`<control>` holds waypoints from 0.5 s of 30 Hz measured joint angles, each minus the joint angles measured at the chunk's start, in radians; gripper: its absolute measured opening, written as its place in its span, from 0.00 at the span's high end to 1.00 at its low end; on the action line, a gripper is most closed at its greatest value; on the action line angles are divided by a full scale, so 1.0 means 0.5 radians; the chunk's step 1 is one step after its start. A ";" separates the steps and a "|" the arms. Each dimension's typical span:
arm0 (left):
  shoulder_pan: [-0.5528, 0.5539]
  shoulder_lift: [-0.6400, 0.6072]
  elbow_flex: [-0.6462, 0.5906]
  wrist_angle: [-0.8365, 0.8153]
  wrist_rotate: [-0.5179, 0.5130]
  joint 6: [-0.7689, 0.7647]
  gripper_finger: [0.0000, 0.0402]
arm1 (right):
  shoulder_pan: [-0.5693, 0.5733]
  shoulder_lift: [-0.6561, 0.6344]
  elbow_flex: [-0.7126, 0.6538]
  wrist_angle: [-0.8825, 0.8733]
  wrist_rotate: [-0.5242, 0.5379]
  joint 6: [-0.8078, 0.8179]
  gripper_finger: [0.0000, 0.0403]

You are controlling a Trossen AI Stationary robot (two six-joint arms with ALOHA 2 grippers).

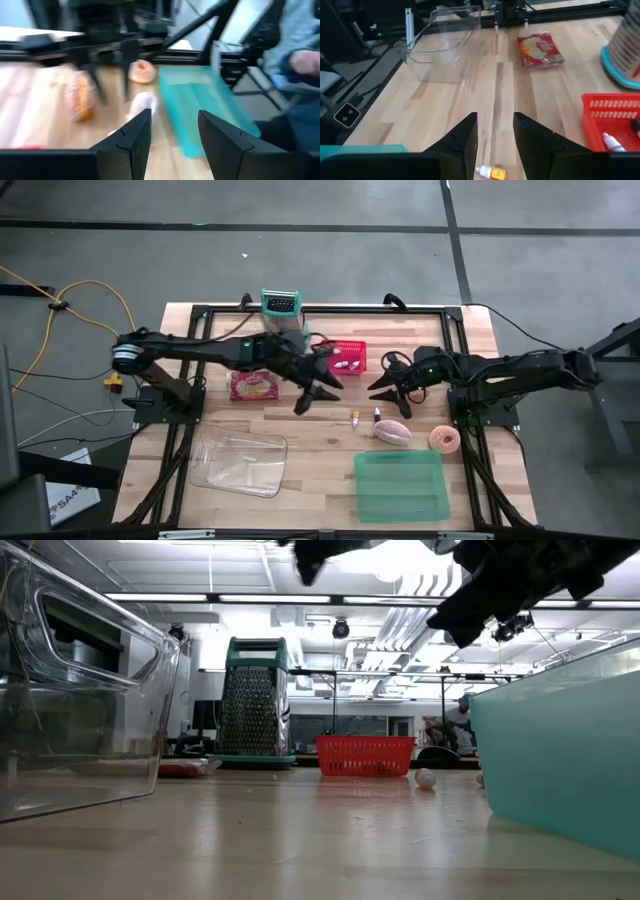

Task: Pick & Place Food Item
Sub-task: Put the food coloring into the red bin

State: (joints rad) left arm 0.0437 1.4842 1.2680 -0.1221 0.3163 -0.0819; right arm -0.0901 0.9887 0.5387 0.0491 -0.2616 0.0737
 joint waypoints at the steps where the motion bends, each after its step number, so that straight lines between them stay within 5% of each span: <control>1: 0.000 -0.066 -0.089 0.039 -0.053 -0.018 0.61 | 0.013 0.023 0.015 0.001 0.000 -0.002 0.72; 8: 0.000 -0.435 -0.624 0.470 -0.173 -0.107 0.61 | 0.078 0.239 0.226 -0.233 0.141 -0.143 0.72; 15: 0.017 -0.511 -0.743 0.509 -0.173 -0.100 0.61 | 0.132 0.535 0.555 -0.528 0.151 -0.388 0.72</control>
State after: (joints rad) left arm 0.0521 1.2285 0.8963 0.1322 0.2298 -0.1322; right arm -0.0243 1.2561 0.8162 -0.2148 -0.1859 -0.1202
